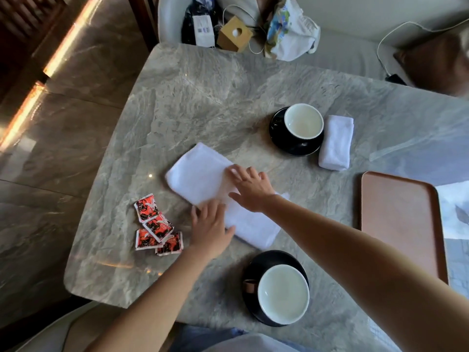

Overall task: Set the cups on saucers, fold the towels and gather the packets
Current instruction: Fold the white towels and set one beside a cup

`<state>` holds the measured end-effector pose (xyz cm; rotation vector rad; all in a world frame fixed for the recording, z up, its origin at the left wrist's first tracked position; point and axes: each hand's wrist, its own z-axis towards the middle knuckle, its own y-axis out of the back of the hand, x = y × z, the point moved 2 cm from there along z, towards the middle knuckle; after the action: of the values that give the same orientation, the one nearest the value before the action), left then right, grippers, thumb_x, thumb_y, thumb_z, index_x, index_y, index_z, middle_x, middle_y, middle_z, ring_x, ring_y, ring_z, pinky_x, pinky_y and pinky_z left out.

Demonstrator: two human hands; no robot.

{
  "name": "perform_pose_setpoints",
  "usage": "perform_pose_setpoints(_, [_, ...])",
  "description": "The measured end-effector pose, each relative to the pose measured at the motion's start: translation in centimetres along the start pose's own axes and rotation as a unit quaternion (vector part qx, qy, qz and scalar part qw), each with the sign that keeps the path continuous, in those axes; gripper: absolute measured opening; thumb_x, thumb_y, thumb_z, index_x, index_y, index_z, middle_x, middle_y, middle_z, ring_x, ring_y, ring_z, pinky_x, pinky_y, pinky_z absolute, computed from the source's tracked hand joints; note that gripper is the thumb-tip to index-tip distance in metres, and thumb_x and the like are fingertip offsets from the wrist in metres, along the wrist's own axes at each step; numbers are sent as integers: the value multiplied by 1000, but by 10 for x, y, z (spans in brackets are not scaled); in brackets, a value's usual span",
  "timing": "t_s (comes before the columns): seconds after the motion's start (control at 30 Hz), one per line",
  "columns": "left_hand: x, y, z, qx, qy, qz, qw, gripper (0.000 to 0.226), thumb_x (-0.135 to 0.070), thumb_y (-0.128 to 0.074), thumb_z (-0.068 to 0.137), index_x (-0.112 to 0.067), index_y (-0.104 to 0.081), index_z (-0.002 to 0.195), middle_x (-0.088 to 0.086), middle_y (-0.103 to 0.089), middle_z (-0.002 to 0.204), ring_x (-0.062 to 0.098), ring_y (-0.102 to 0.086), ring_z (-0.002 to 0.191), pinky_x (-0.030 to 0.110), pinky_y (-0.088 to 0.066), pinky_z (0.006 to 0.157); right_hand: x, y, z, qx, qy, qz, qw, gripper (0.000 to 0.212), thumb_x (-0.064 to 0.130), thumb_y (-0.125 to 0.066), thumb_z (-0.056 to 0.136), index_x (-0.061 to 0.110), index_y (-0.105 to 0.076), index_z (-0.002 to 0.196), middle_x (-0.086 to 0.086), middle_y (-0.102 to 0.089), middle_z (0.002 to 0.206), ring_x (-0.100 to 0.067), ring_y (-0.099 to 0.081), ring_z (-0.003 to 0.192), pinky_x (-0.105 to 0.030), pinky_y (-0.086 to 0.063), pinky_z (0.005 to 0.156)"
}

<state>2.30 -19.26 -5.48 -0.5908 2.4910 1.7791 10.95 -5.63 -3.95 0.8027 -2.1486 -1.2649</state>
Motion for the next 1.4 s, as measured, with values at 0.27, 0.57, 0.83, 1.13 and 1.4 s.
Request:
perform_pose_setpoints(0.27, [44,34,30,-18,-13,-58,998,67,-34,-64,81,-20,-30,136,1,-28,140,18,-33,133,49,-14,113,-6,0,-16,24,-50,103,993,90,38,-68,83,13,-10,147,-9,-15,148,-37,-54,113,-43,-50,79])
perform_pose_setpoints(0.57, [45,14,-6,71,-46,-12,996,105,-58,-65,70,-28,-2,149,-6,15,158,17,17,145,57,4,114,-11,-24,-52,15,136,-15,990,102,48,-74,72,30,-11,150,-1,-3,160,-26,-11,145,-47,-27,109])
perform_pose_setpoints(0.83, [47,11,-6,132,-54,18,990,119,-63,-65,67,-33,20,144,-5,34,152,21,32,140,67,4,111,-14,-29,-56,54,123,-17,991,105,48,-69,77,29,3,151,3,14,161,-20,9,148,-46,-10,117])
perform_pose_setpoints(1.13, [44,19,-13,147,-64,54,986,113,-57,-63,72,-28,17,147,-1,32,154,22,28,142,62,10,111,-15,-24,-64,79,139,-75,984,119,57,-73,68,25,5,151,-3,14,160,-25,8,148,-49,-15,116])
perform_pose_setpoints(1.4, [45,17,-16,147,-68,91,983,123,-67,-63,66,-28,25,144,0,35,152,23,30,141,62,11,111,-18,-31,-73,84,135,-59,986,116,59,-68,72,25,9,150,-1,18,160,-23,11,148,-50,-13,119])
